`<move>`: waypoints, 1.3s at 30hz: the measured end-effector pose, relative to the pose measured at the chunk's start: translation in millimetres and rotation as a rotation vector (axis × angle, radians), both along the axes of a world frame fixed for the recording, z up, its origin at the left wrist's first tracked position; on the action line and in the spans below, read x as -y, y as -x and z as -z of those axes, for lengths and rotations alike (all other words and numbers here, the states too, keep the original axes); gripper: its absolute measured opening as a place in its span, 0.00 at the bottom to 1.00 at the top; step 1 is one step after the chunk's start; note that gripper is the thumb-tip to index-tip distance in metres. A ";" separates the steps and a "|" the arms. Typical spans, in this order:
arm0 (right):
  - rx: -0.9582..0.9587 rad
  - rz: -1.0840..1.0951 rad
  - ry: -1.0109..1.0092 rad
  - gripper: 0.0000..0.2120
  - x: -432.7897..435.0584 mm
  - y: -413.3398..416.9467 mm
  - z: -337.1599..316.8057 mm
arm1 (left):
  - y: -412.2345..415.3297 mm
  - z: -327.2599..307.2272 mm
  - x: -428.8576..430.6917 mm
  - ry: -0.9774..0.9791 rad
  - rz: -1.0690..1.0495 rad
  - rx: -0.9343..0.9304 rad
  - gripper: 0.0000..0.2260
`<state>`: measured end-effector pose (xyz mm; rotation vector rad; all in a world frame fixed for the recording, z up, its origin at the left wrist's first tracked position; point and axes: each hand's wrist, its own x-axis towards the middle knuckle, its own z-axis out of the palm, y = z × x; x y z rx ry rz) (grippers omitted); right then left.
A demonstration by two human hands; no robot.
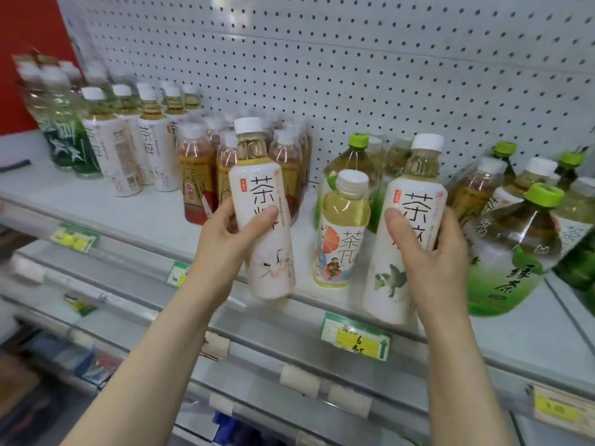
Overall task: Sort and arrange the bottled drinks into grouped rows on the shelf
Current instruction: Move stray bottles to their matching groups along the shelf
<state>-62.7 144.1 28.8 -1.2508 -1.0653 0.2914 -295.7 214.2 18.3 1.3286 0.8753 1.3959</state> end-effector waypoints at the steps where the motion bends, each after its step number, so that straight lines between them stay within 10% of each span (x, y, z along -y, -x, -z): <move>1: 0.001 -0.012 -0.007 0.19 2.6 6.3 -0.9 | 3.8 0.8 2.3 0.011 0.009 0.013 0.25; 39: 0.145 -0.170 0.101 0.21 -221.4 359.3 -15.7 | 346.4 2.0 -158.4 0.007 0.047 -0.077 0.25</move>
